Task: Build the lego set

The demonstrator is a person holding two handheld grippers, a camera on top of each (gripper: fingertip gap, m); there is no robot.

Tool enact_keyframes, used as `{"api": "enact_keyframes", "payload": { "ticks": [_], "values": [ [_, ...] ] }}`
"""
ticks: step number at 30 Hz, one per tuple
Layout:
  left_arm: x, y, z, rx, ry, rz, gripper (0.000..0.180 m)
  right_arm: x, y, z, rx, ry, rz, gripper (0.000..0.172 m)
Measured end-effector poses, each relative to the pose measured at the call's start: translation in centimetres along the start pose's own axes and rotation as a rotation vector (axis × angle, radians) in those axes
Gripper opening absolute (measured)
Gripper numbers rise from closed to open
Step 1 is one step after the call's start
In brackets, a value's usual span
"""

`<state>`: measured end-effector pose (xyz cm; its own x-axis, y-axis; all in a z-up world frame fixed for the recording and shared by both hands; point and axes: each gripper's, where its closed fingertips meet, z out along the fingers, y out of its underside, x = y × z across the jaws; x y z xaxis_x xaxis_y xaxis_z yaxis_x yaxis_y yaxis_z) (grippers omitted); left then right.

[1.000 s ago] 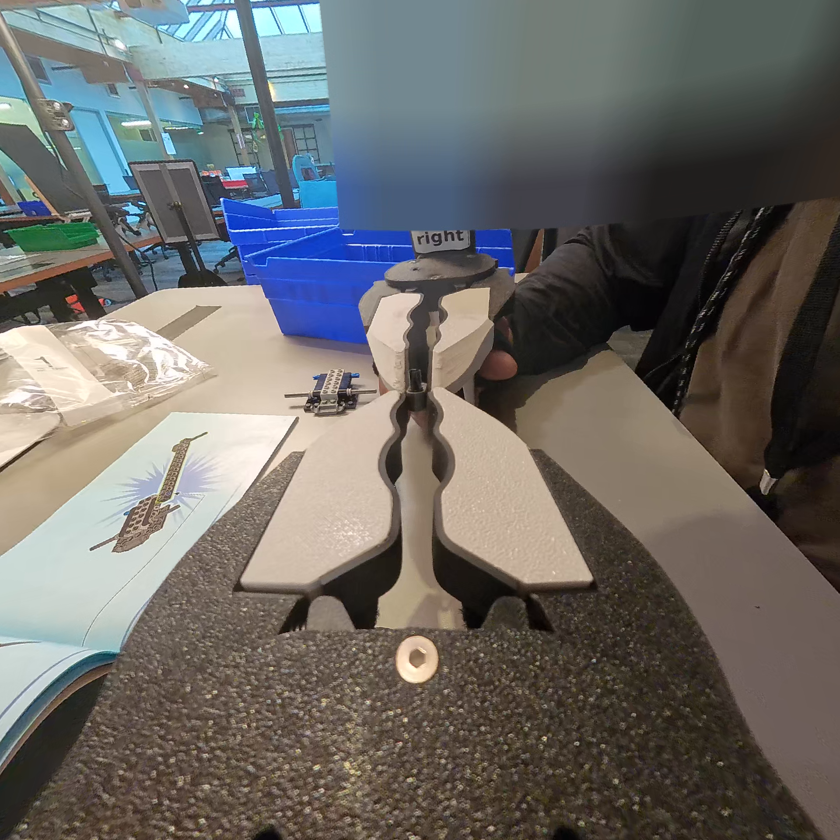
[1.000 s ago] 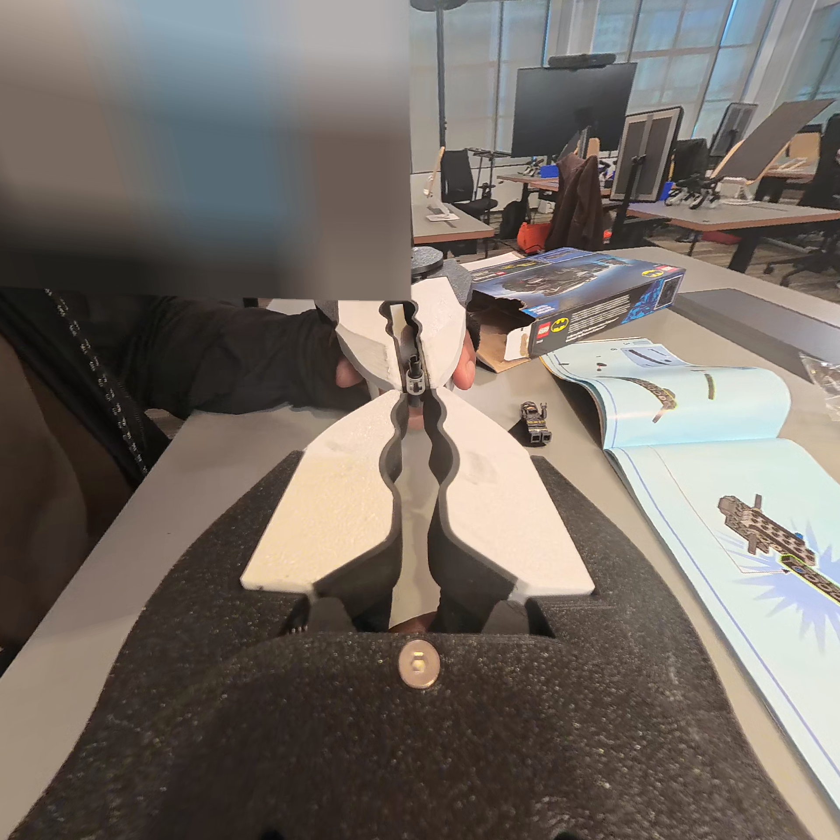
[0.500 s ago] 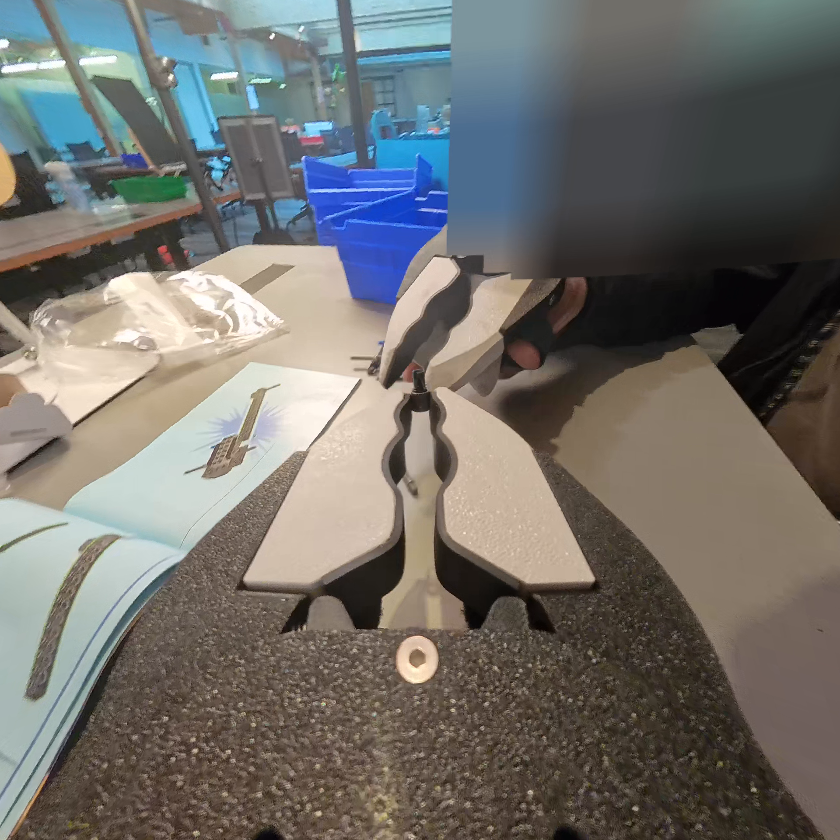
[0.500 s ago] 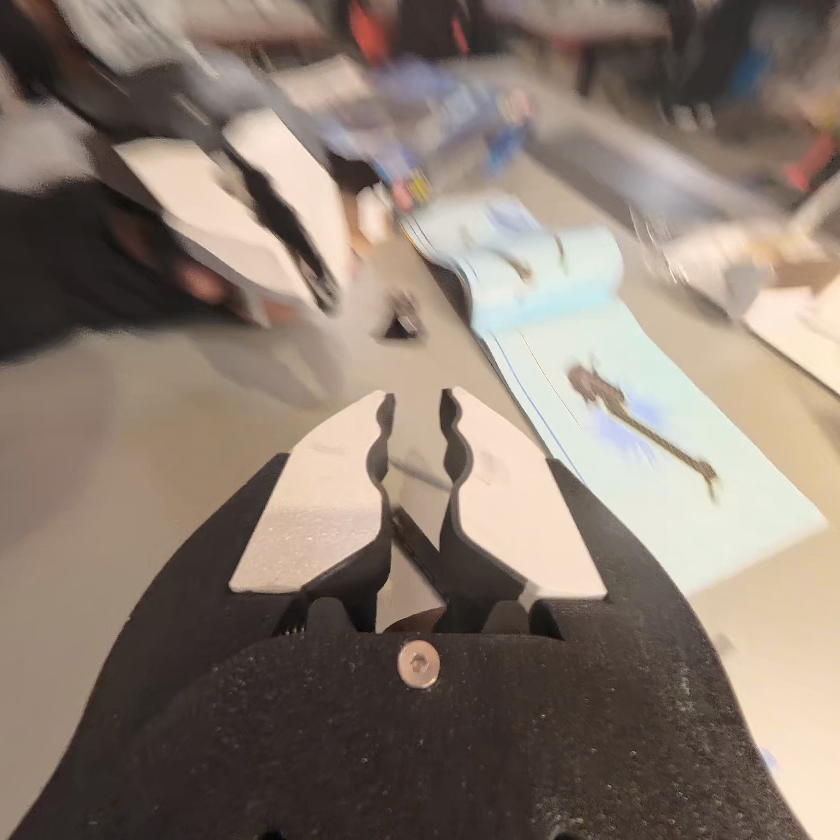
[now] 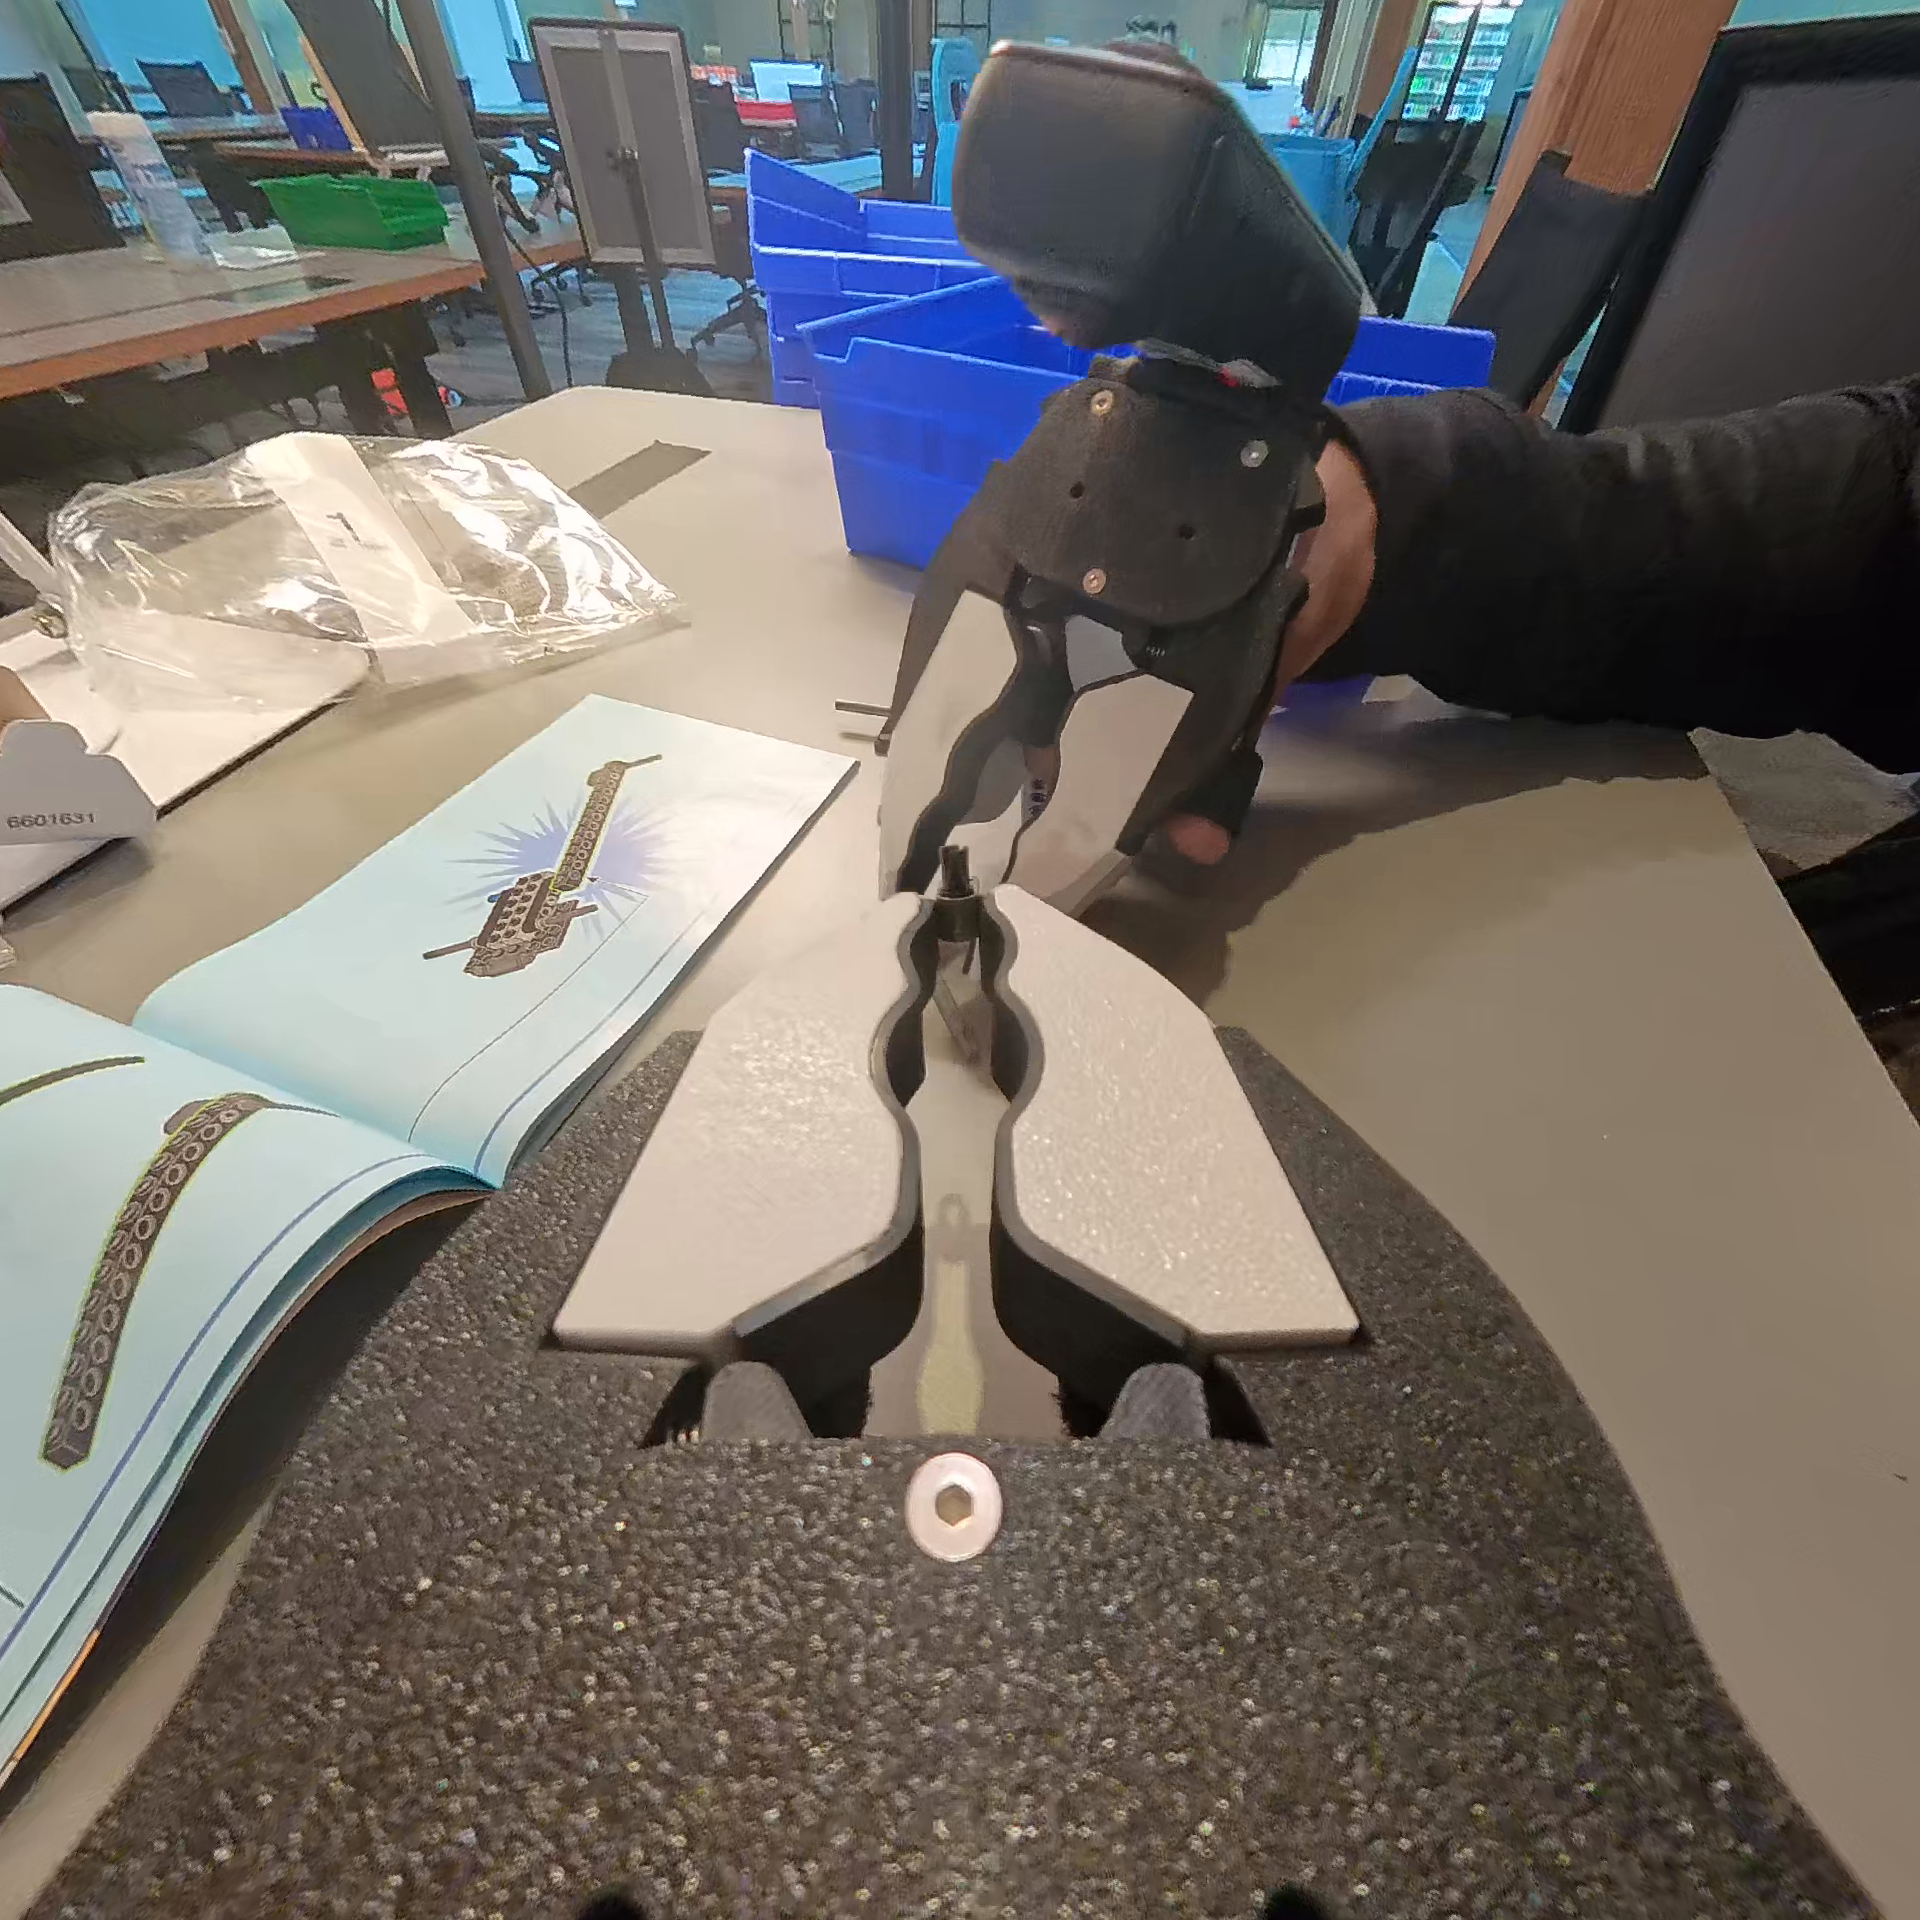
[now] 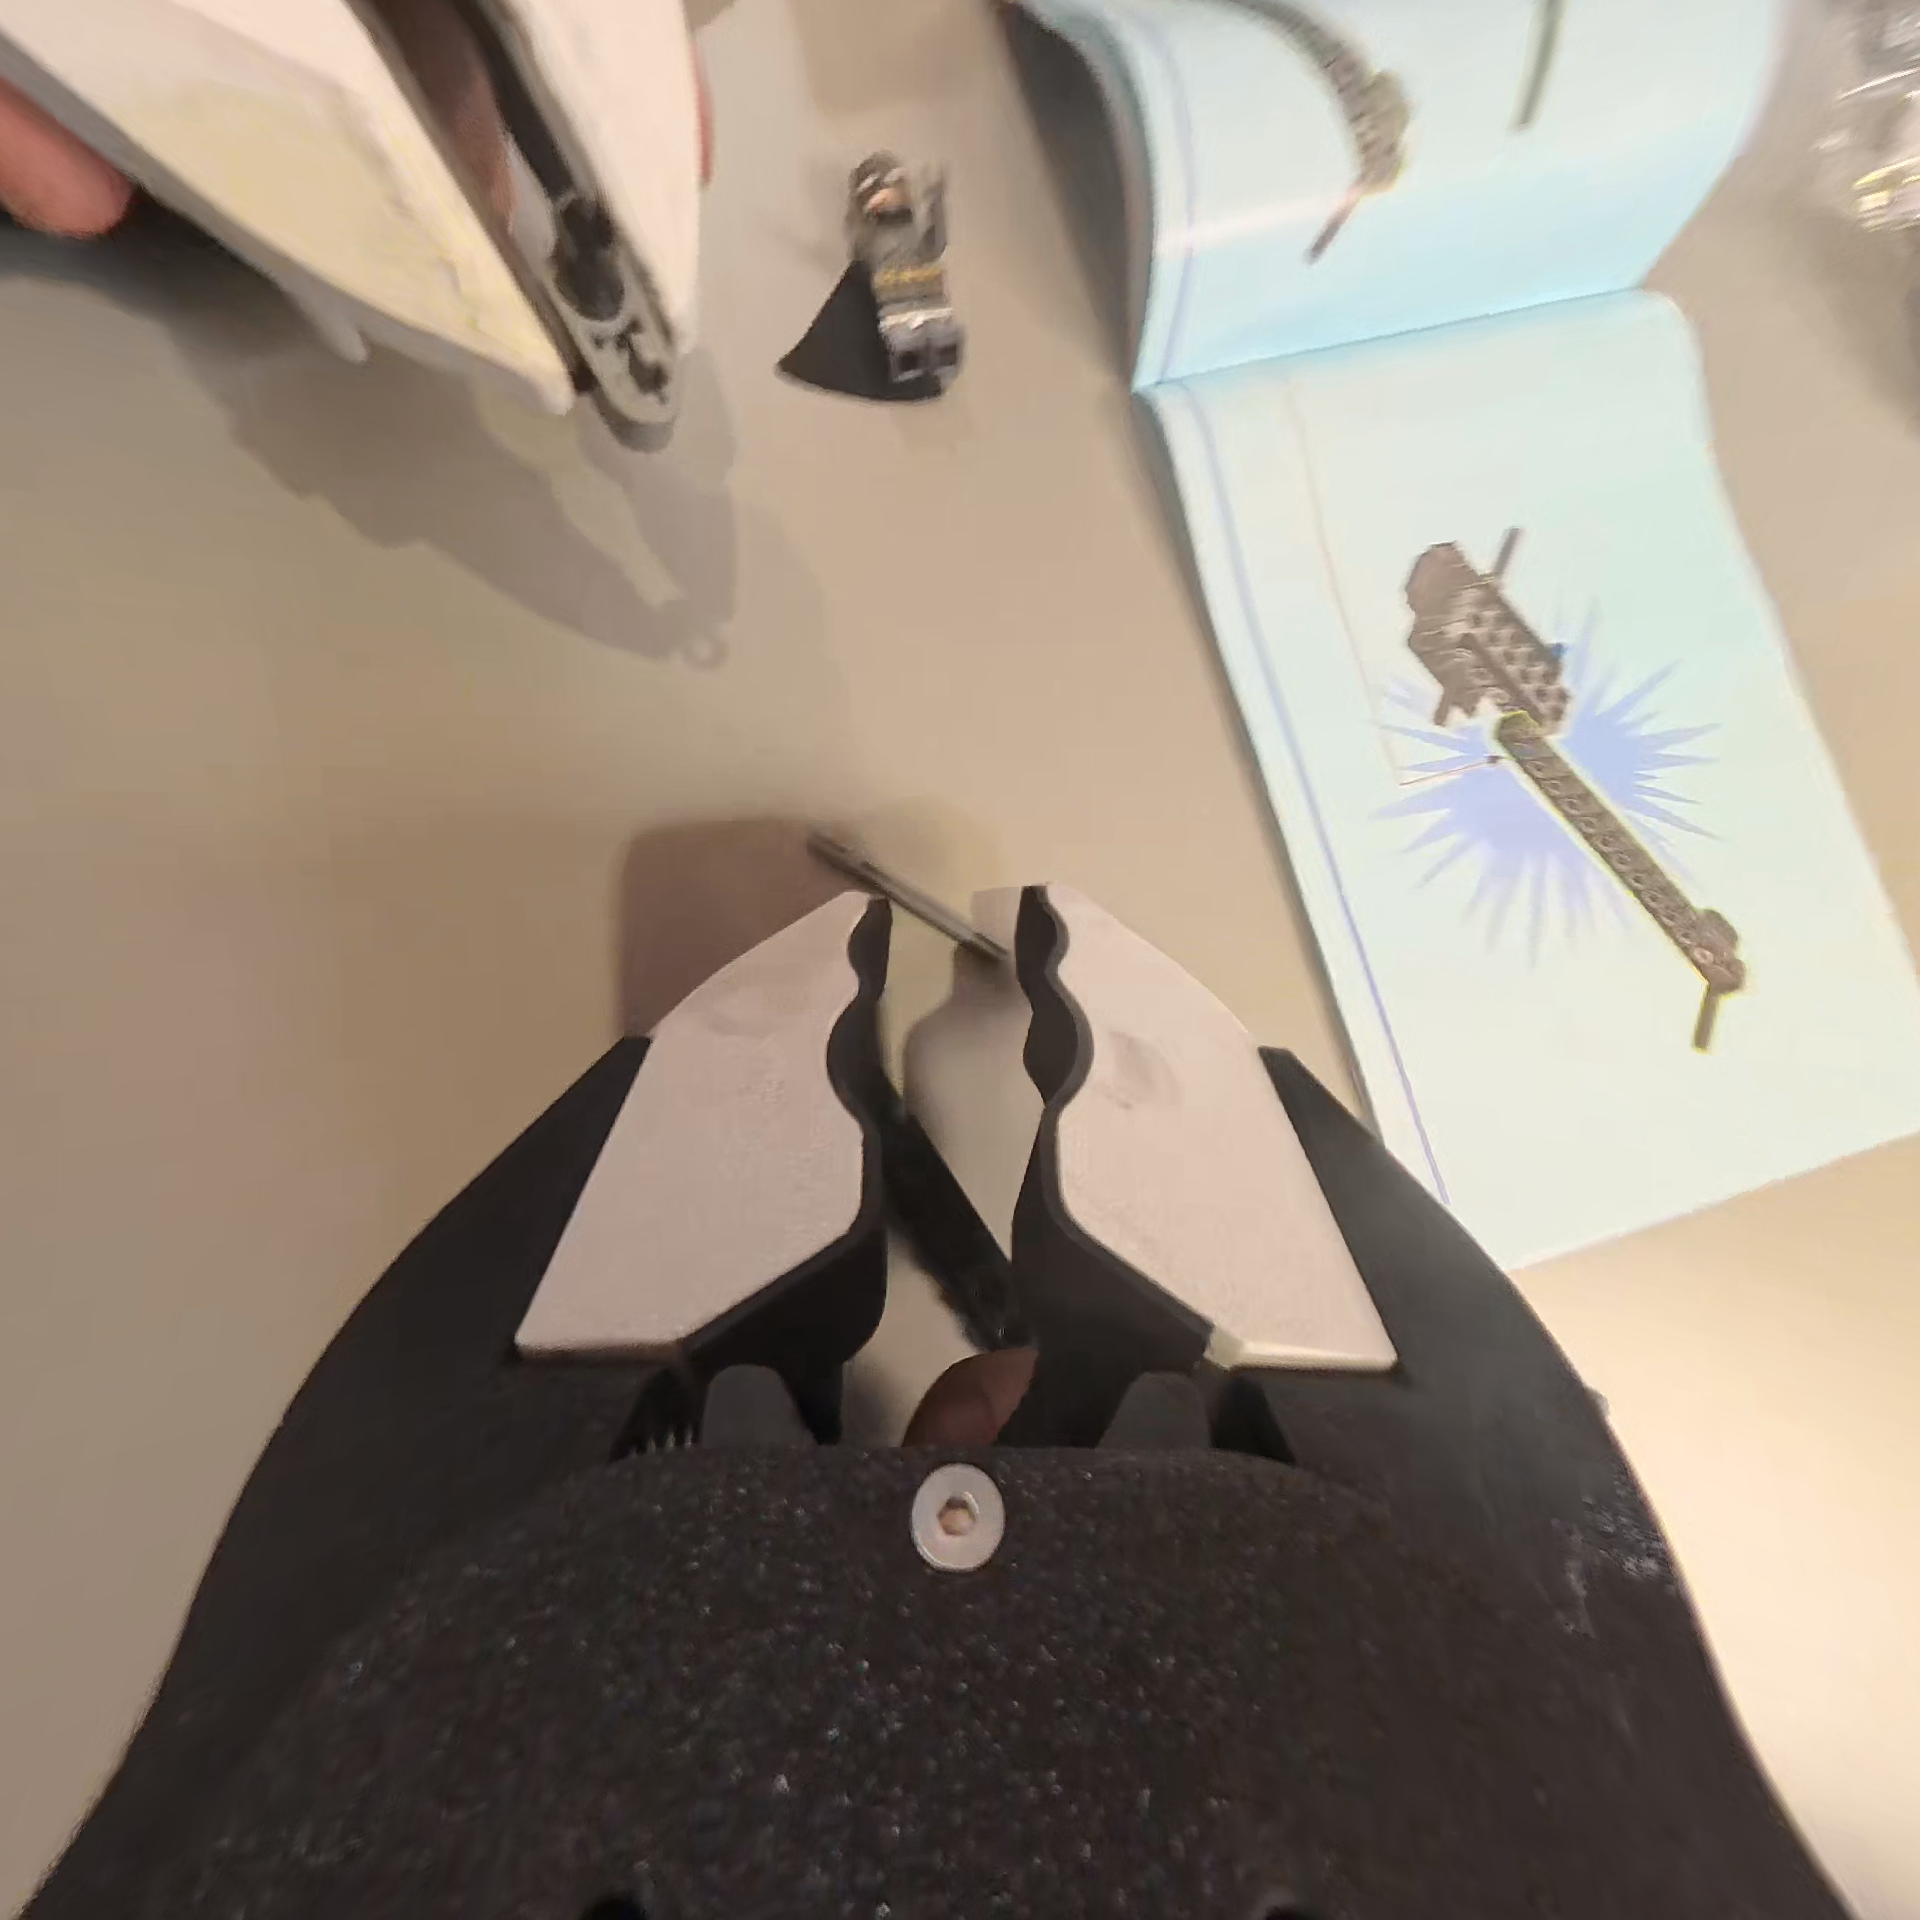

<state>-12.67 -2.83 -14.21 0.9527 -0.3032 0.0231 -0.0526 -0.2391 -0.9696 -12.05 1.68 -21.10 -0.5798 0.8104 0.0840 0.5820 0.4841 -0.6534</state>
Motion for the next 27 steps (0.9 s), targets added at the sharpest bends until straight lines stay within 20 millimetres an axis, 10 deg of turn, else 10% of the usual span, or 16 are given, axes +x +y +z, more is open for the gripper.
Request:
{"api": "enact_keyframes", "payload": {
  "ticks": [15,27],
  "values": [
    [-0.4,0.6,-0.1,-0.04,0.005,-0.057,0.007,-0.8,0.8,1.0,-0.086,-0.096,0.006,0.004],
    [1.8,4.0,0.9,-0.275,0.091,-0.123,0.007,-2.5,0.0,-1.8,0.037,0.287,-0.637,0.003]
  ]
}}
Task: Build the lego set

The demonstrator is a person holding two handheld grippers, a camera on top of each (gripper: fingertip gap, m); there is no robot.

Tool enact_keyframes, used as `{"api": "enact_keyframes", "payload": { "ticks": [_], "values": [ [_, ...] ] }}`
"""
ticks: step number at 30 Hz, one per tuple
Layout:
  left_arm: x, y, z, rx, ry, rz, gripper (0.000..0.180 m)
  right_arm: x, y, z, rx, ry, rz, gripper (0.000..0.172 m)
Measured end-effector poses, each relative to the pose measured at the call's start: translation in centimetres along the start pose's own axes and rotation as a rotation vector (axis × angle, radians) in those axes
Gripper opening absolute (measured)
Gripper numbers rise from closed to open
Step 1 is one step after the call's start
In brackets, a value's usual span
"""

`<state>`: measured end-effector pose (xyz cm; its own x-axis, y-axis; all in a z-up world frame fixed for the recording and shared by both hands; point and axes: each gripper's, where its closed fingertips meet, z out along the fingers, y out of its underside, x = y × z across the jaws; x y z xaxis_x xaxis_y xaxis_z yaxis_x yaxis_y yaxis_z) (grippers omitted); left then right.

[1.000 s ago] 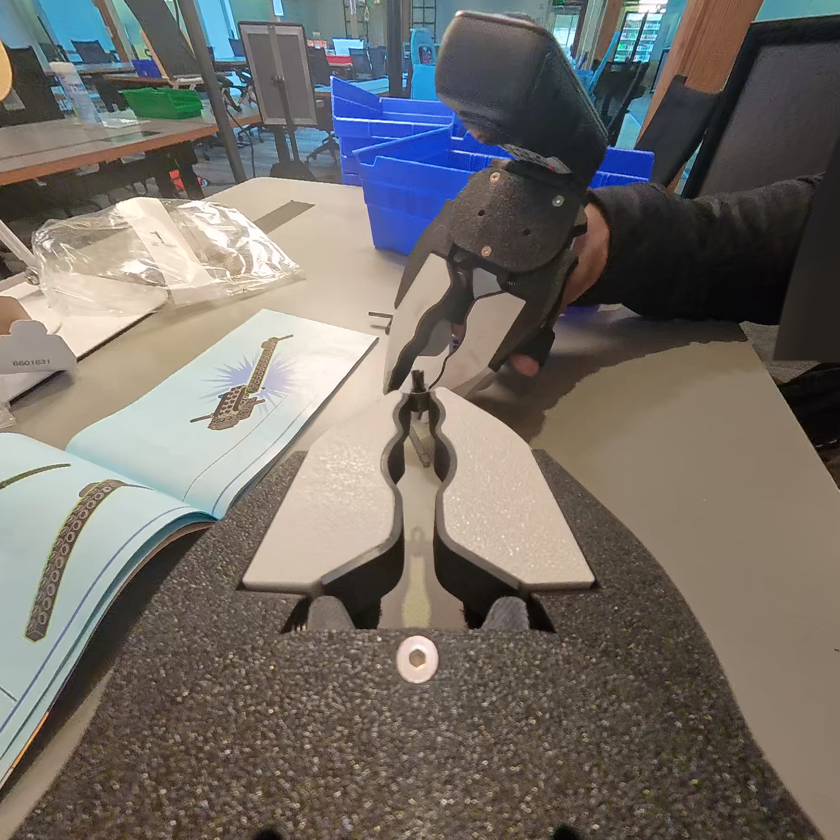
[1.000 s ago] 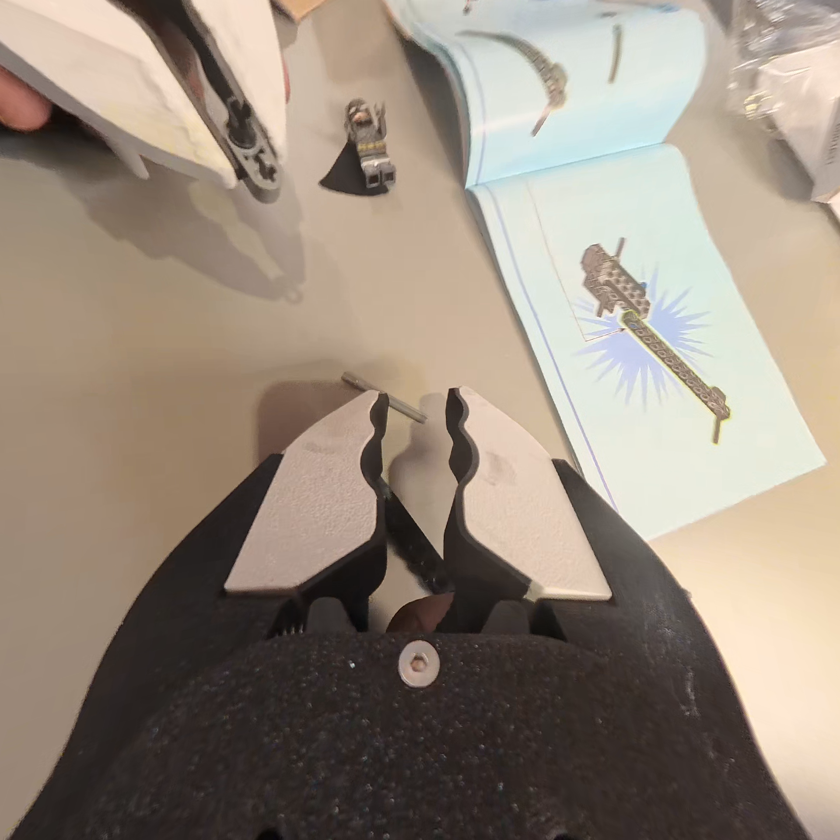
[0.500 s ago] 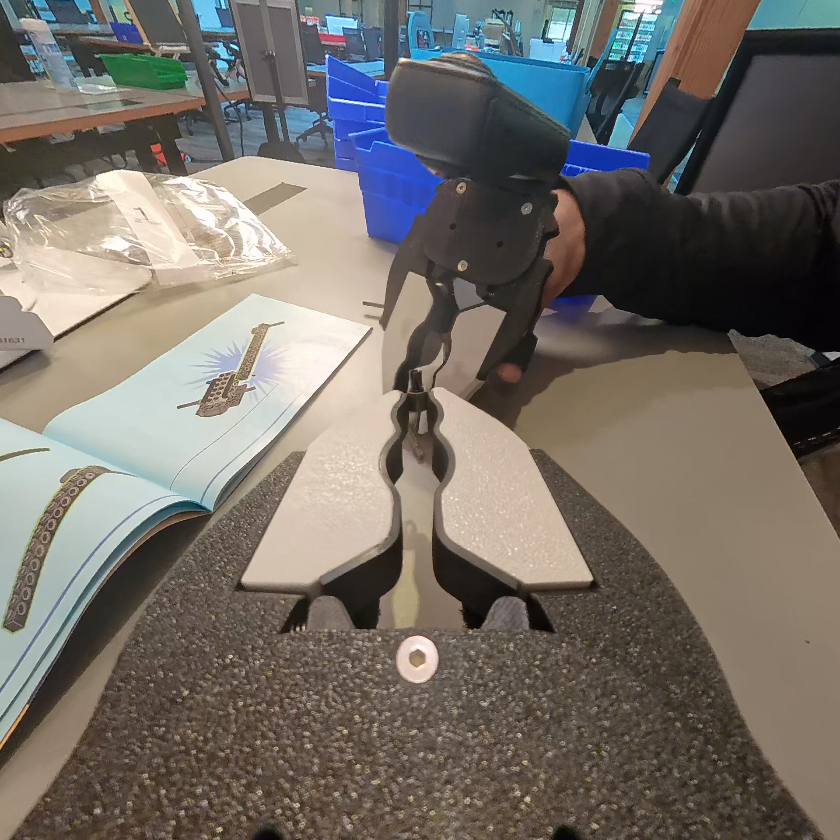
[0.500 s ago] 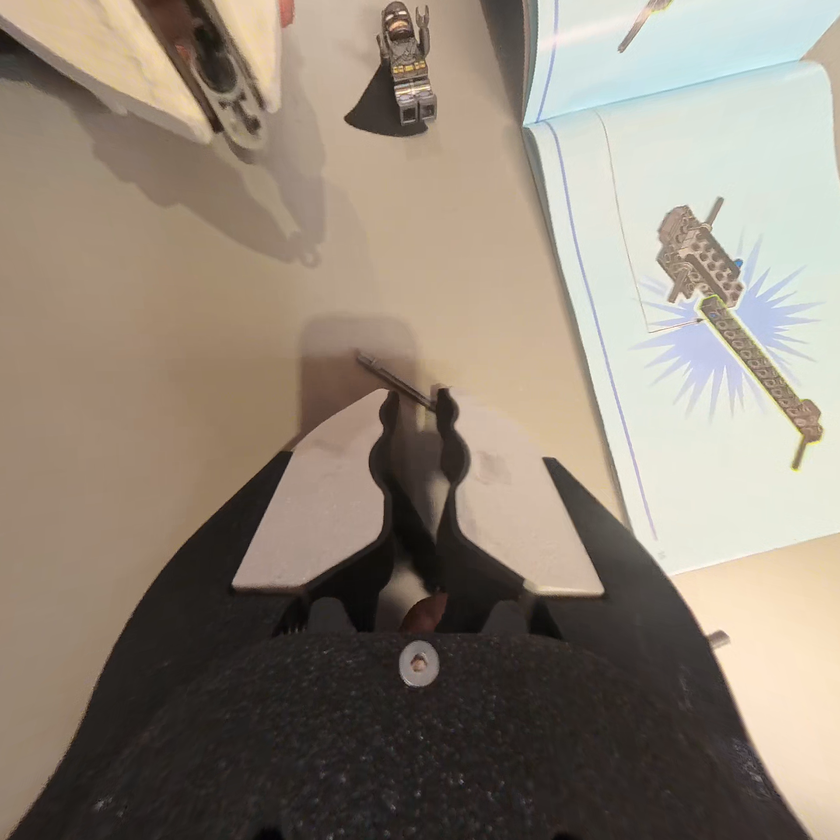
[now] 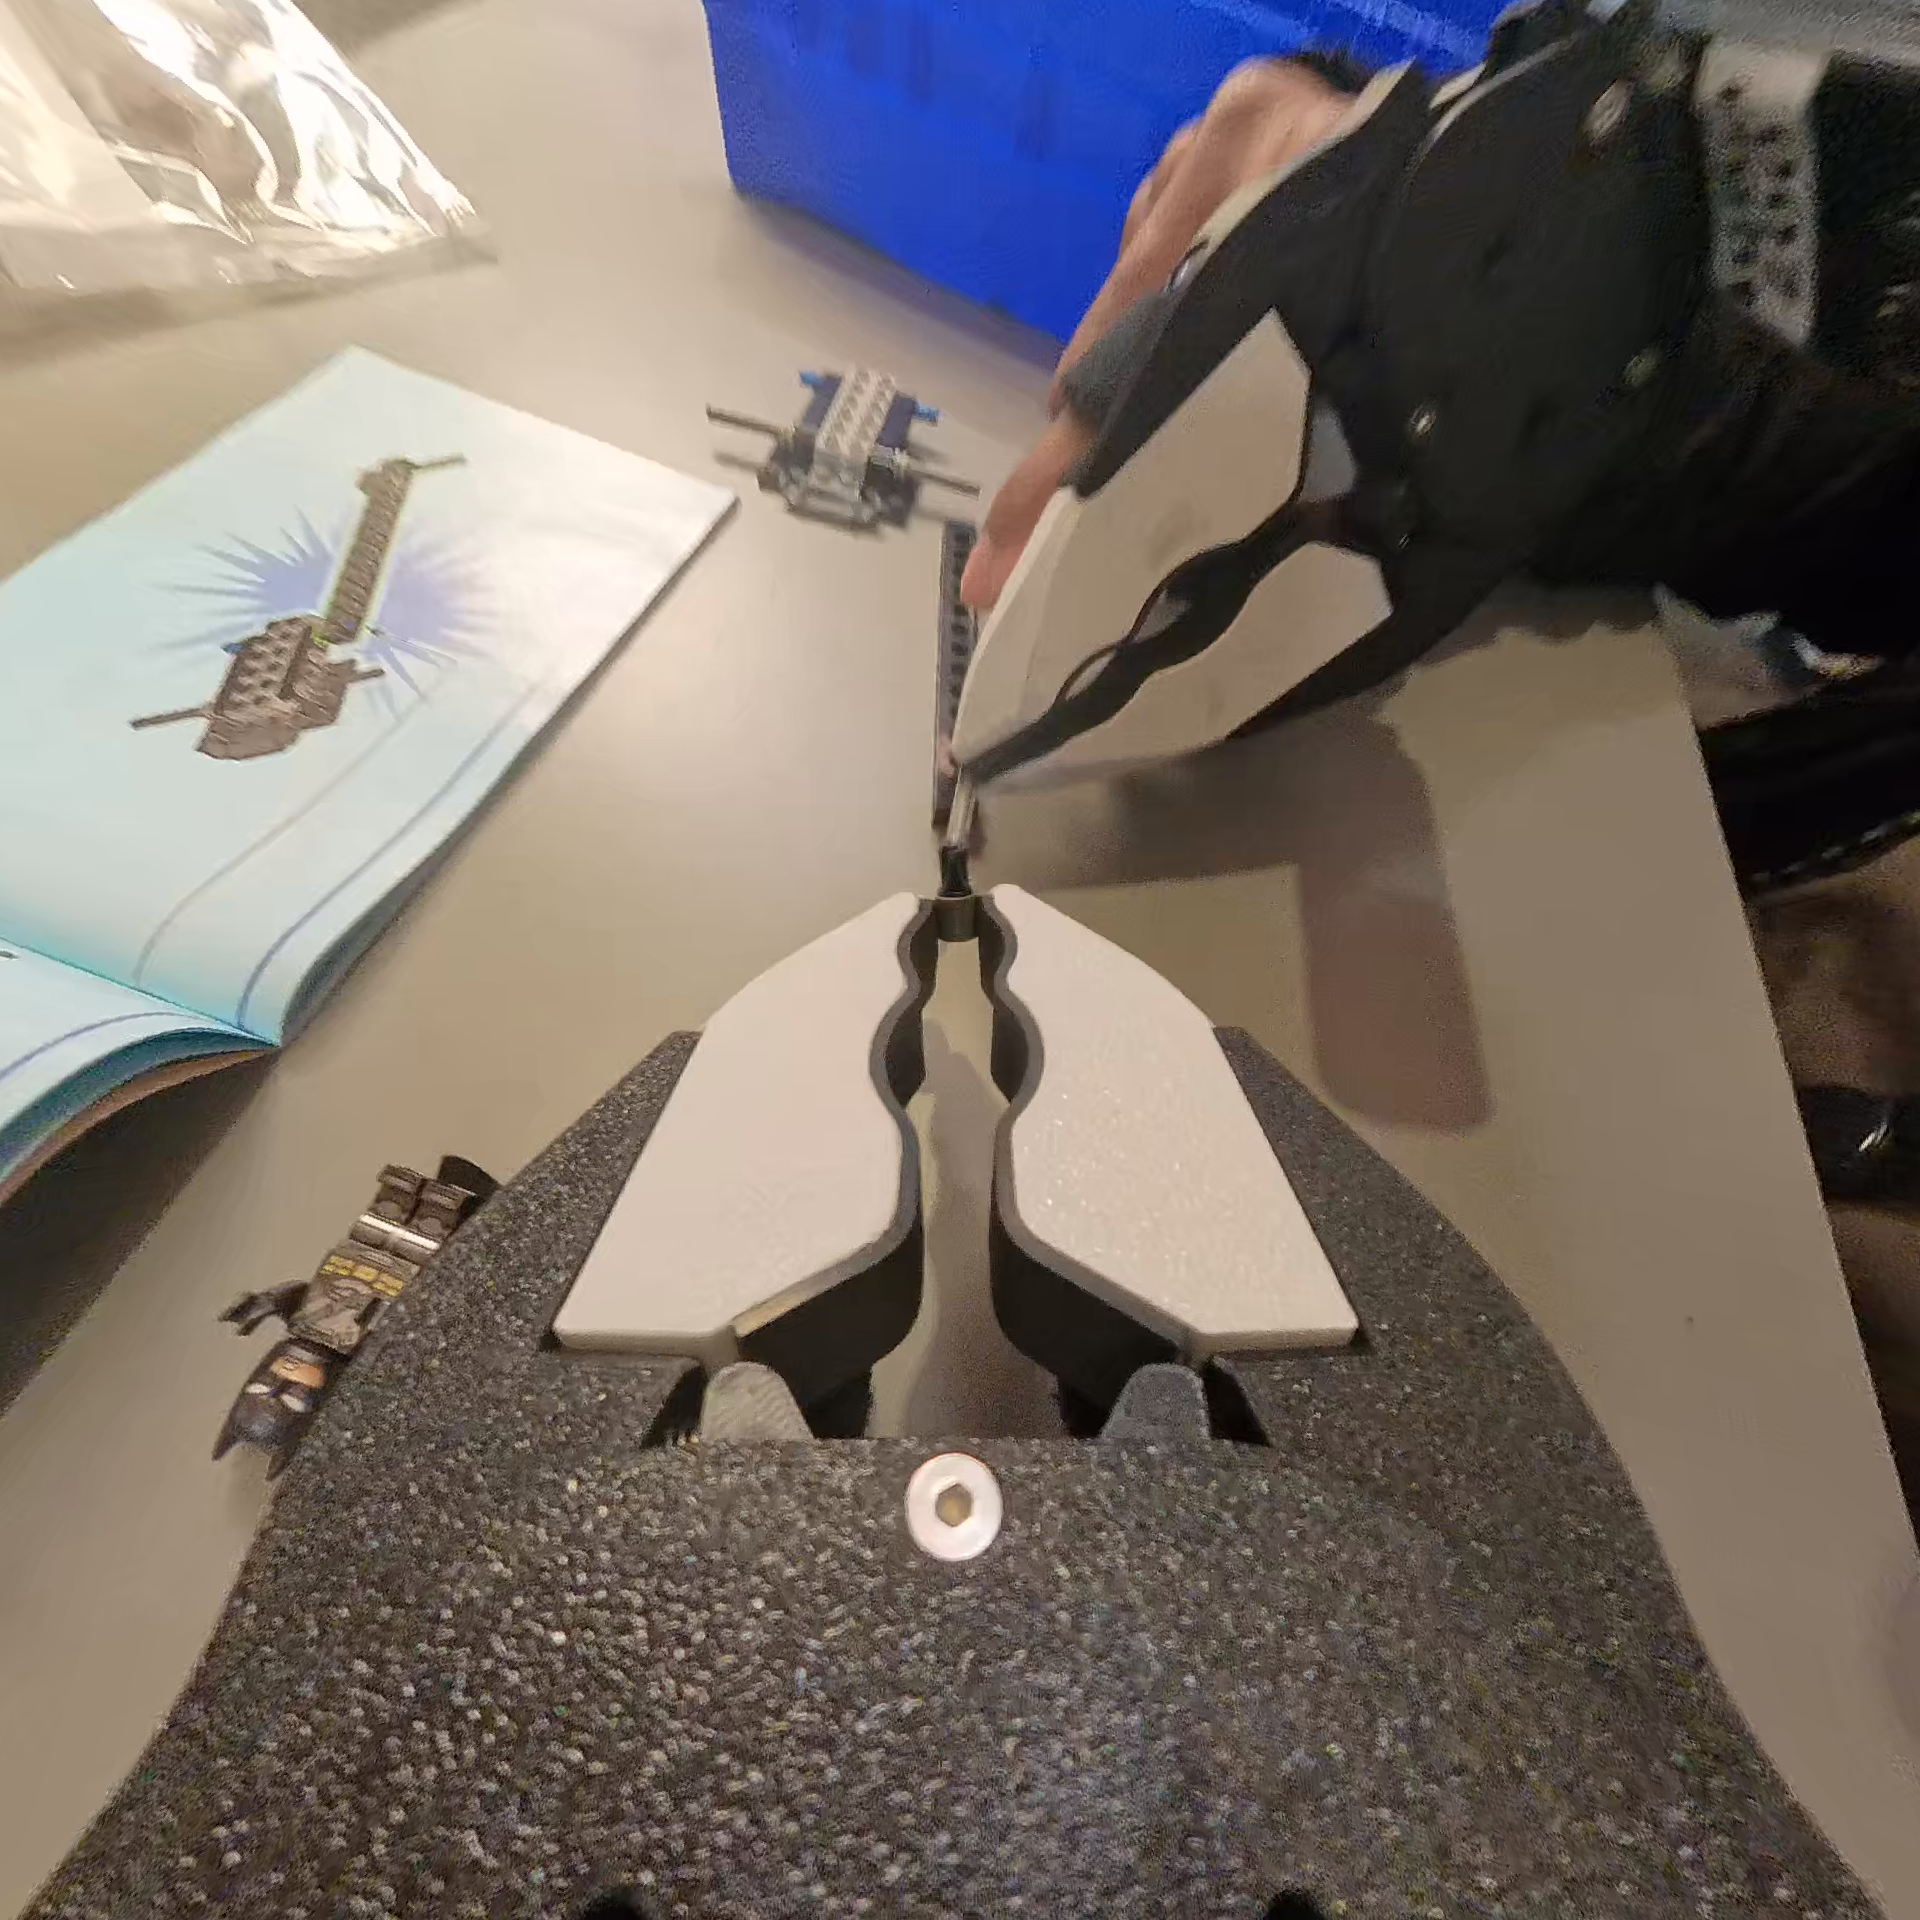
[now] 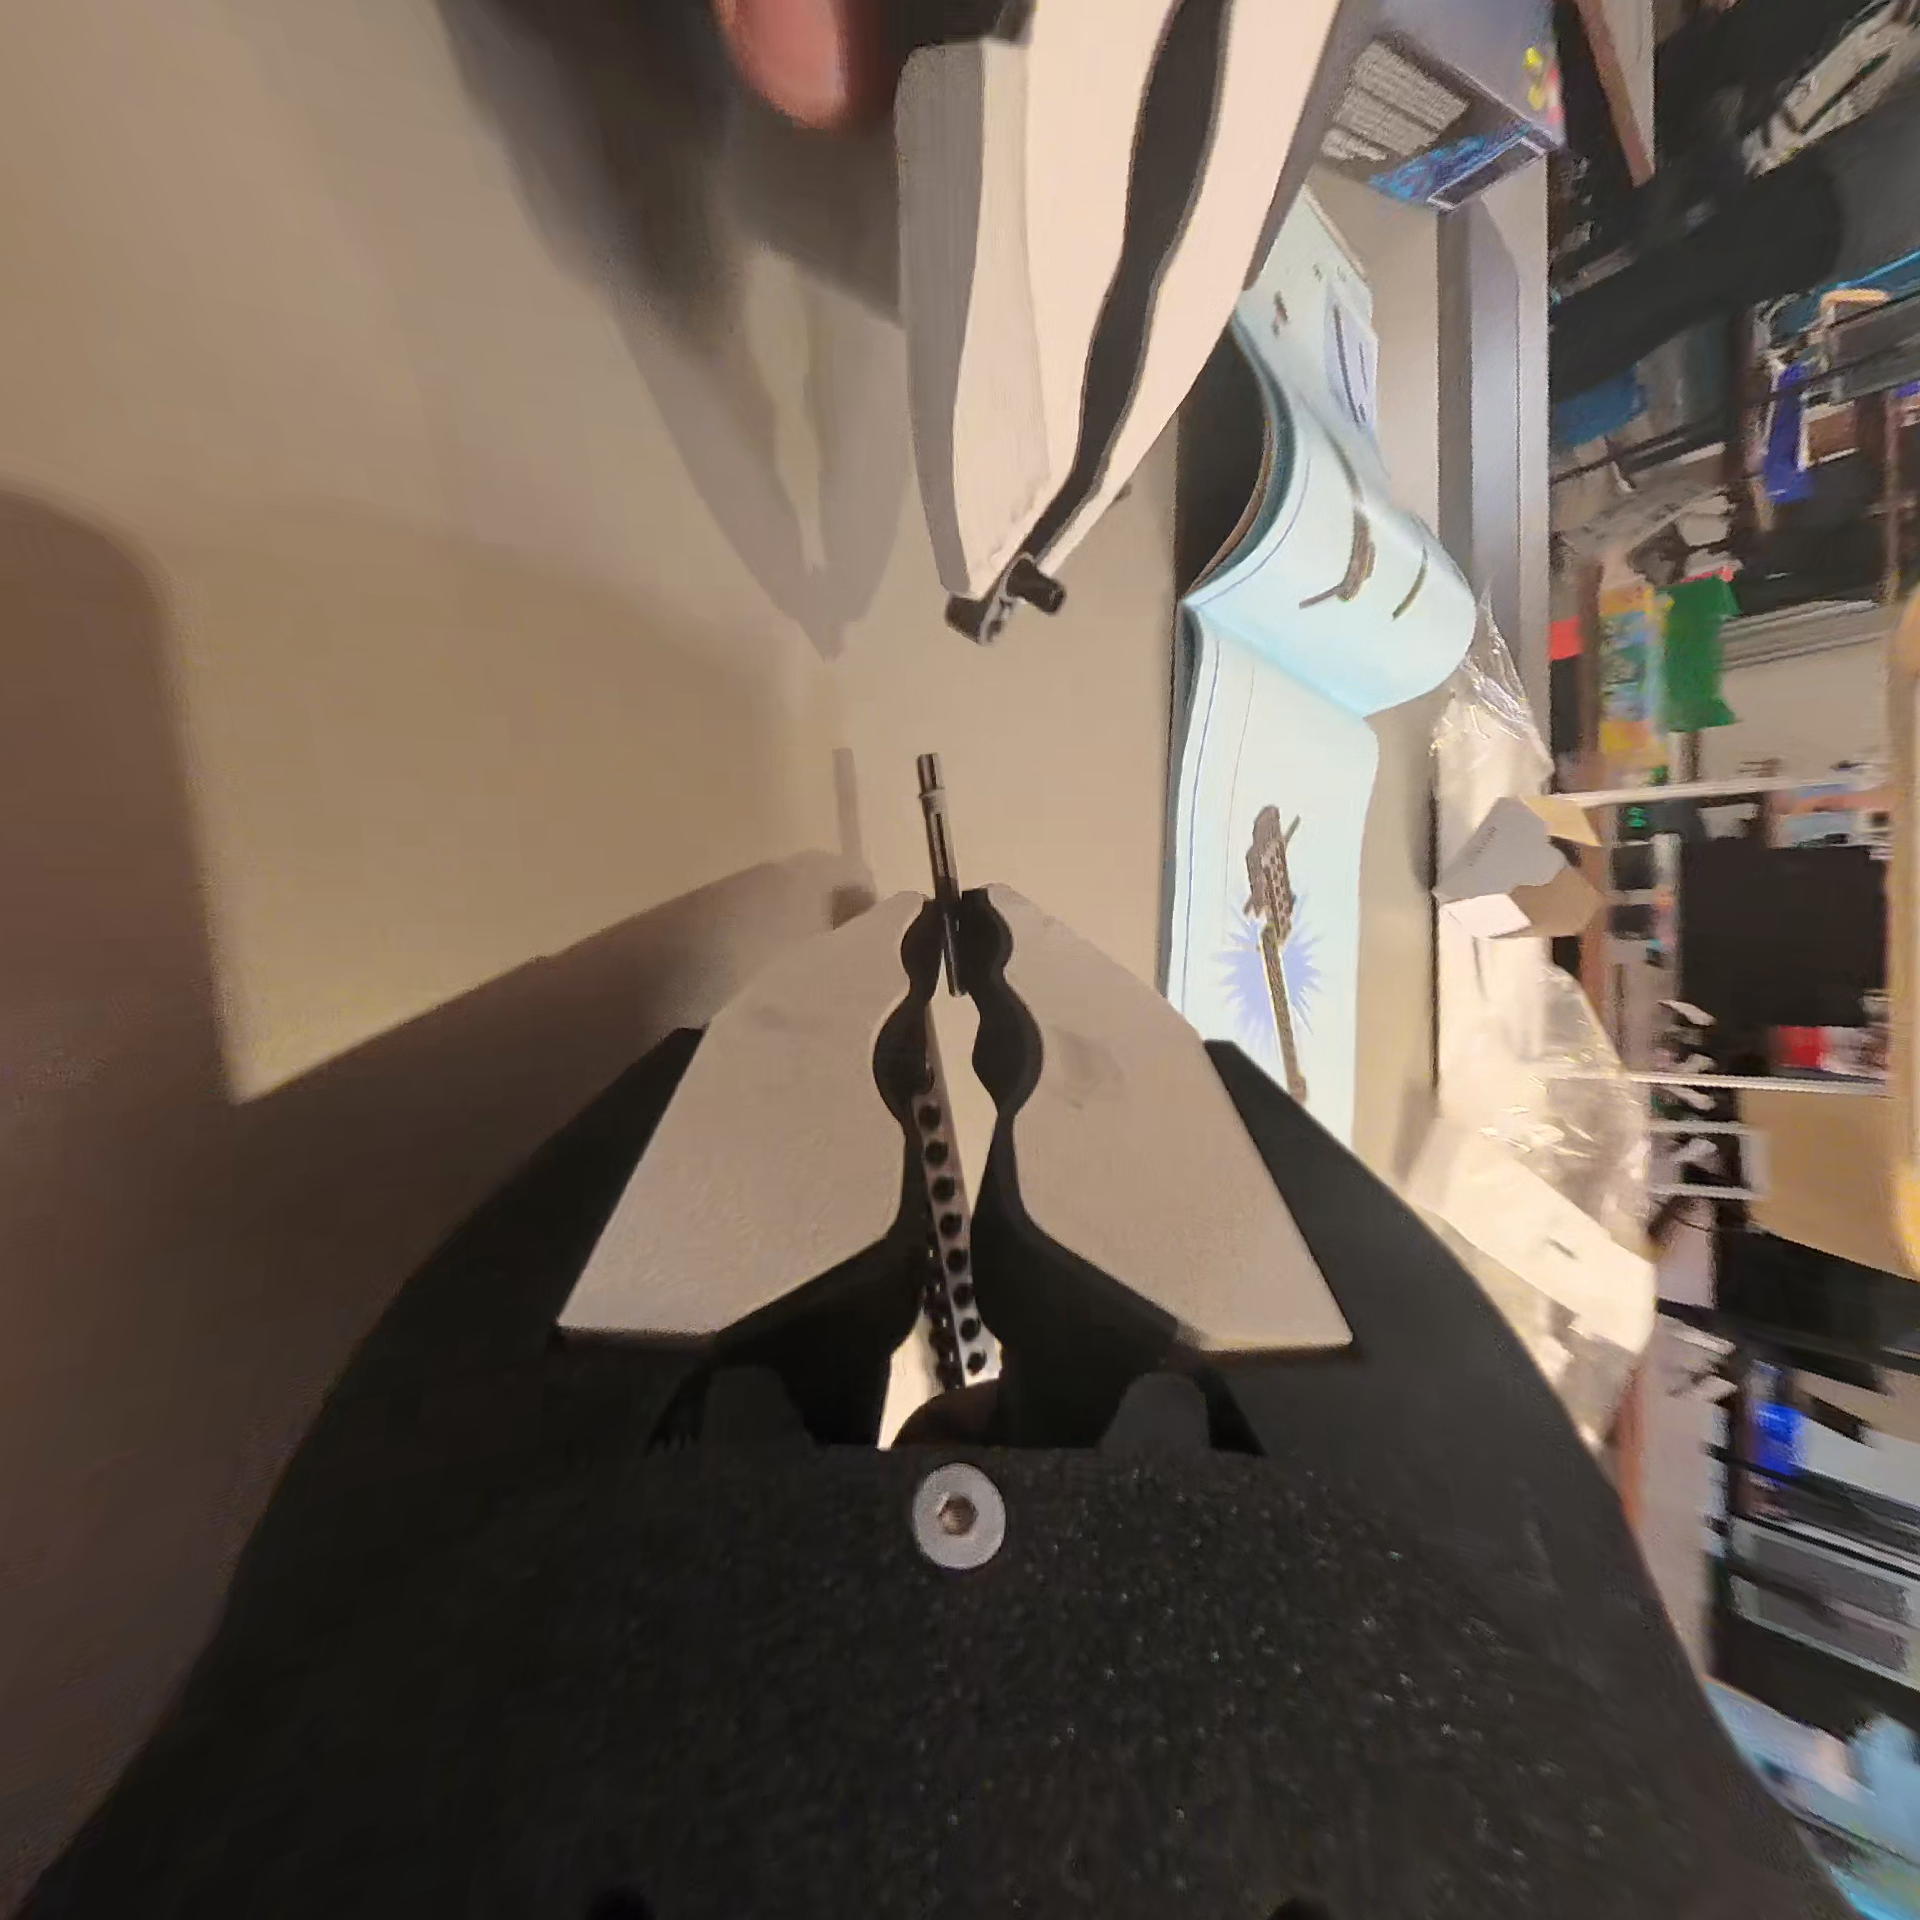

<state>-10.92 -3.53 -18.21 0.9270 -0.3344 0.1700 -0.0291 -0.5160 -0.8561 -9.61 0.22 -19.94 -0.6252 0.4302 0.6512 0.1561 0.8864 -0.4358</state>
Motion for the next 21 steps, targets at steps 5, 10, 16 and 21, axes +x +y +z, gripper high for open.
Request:
{"api": "enact_keyframes", "payload": {
  "ticks": [5,10,16,21],
  "values": [
    [1.3,1.9,1.1,-0.137,0.04,0.005,0.007,-1.4,1.2,-1.2,-0.142,0.031,-0.143,0.004],
    [2.7,2.0,2.4,-0.178,0.081,0.035,0.007,-2.5,0.0,-2.3,-0.127,-0.003,-0.18,0.003],
    [4.0,2.5,2.5,-0.206,0.112,0.111,0.007,-2.9,-1.2,-2.7,-0.113,0.017,-0.229,0.003],
    [4.1,2.4,2.5,-0.197,0.112,0.117,0.007,-3.1,-1.7,-3.0,-0.116,0.035,-0.277,0.004]
  ]
}}
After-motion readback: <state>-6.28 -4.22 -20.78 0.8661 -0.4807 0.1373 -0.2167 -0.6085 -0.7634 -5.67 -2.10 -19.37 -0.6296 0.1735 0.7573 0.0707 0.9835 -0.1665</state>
